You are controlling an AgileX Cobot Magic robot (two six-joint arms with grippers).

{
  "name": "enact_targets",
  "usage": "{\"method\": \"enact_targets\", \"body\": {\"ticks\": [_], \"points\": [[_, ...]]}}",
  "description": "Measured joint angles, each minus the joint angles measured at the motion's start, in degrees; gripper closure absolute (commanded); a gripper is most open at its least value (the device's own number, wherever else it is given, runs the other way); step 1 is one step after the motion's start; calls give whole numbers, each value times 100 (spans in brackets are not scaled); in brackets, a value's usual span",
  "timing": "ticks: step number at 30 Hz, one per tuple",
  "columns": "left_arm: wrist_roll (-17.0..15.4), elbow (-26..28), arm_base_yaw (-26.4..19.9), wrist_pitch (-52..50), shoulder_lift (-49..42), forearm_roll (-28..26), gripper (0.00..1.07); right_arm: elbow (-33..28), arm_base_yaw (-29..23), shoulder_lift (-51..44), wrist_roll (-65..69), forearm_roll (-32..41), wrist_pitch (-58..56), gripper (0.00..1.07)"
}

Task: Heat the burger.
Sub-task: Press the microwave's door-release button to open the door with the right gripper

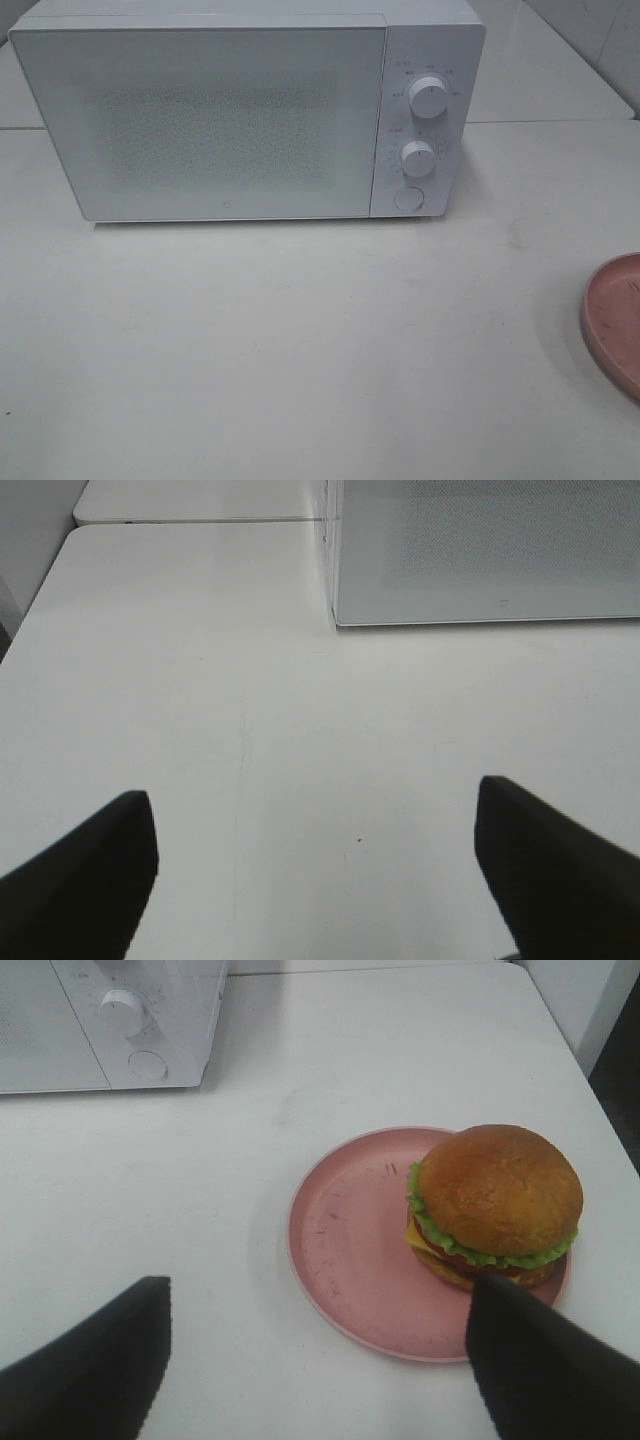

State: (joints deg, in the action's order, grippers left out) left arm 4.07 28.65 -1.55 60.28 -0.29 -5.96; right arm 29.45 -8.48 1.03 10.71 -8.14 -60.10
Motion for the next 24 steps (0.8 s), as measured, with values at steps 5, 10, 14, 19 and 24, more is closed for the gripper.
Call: {"method": "enact_targets", "body": {"ticks": [5, 10, 14, 19, 24], "points": [[0, 0, 0, 0, 0, 0, 25, 0, 0, 149, 0, 0, -6, 31], [0, 0, 0, 0, 0, 0, 25, 0, 0, 172, 34, 0, -6, 31], [0, 0, 0, 0, 0, 0, 25, 0, 0, 172, 63, 0, -6, 31], [0, 0, 0, 0, 0, 0, 25, 0, 0, 172, 86, 0, -11, 31], [0, 0, 0, 0, 0, 0, 25, 172, 0, 201, 97, -6, 155, 31]]}}
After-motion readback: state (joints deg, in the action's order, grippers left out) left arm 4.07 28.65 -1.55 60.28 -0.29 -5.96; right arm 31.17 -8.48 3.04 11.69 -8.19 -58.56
